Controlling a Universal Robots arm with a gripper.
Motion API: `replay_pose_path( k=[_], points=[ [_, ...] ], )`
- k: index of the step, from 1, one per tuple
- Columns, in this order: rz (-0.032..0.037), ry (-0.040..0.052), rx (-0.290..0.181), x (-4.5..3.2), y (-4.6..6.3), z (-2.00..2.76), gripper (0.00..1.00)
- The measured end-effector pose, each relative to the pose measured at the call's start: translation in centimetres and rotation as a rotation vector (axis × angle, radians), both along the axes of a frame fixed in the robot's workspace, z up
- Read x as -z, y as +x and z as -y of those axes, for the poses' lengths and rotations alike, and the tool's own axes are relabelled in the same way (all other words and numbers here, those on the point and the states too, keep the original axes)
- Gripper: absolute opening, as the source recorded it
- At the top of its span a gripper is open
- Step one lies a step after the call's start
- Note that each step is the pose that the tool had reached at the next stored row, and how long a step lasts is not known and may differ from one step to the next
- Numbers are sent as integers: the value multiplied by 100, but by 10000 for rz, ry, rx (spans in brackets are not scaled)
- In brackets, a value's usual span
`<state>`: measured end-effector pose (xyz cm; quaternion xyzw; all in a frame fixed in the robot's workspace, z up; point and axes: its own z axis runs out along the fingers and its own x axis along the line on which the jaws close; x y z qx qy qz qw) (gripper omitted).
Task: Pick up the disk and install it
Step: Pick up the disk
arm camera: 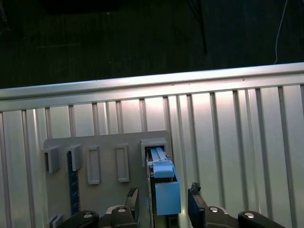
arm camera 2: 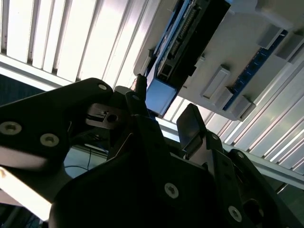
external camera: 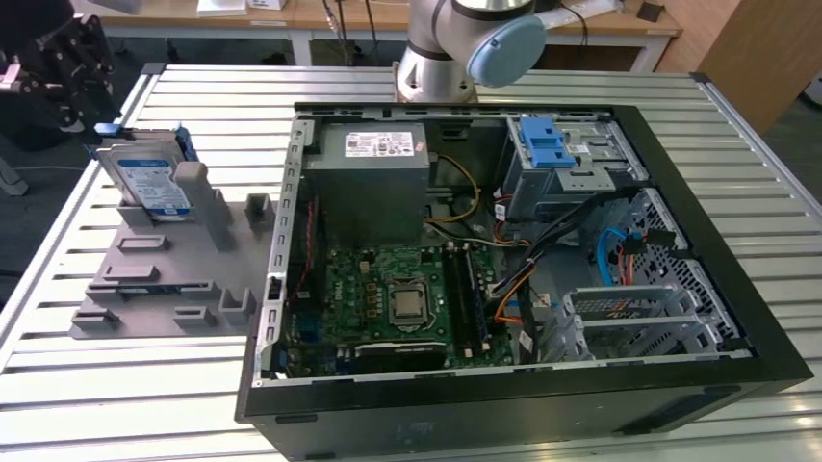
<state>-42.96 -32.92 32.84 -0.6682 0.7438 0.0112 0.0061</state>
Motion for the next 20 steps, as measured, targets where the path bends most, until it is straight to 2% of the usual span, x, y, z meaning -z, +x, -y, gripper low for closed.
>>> replay_pose_path(
  k=[6,20],
  points=[
    [0,-16,186,30,0,0,53],
    [-4,-63,189,139,0,-3,53]
  ],
)
